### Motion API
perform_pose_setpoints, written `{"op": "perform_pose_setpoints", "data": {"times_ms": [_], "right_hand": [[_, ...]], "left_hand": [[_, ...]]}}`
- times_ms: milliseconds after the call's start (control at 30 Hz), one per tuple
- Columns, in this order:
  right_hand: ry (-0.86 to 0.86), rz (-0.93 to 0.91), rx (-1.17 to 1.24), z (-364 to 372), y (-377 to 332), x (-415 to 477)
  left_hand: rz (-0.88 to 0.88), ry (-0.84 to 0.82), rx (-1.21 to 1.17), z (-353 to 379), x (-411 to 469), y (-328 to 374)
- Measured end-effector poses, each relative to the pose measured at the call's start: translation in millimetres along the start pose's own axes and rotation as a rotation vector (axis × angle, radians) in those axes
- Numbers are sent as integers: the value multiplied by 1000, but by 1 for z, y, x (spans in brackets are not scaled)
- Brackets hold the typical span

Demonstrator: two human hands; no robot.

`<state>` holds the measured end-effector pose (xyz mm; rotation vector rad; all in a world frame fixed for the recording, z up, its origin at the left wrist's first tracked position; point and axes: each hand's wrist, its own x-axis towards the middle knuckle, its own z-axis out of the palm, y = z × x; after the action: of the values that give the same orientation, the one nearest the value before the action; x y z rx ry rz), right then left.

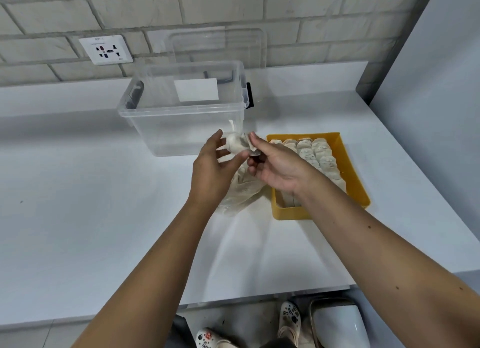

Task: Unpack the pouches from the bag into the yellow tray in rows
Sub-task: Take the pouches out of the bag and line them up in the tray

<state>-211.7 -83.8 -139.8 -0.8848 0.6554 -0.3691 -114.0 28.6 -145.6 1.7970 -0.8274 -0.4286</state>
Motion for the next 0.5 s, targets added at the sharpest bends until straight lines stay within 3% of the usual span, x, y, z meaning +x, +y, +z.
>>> {"op": "perform_pose_setpoints", "data": {"times_ms": [133,233,400,500], "right_hand": [[-20,23,31,5,7,-1],[19,-28,-129,5,9,-5],[192,-322,-527,0,15,-9],[210,-519,-578,-5,20,-7]], "left_hand": [[-105,-19,-269,7,-1,0],[-195,45,-460,13,-7,0],[-312,93,-591,13,-8,2],[-361,74,-551,11,-7,3]]}}
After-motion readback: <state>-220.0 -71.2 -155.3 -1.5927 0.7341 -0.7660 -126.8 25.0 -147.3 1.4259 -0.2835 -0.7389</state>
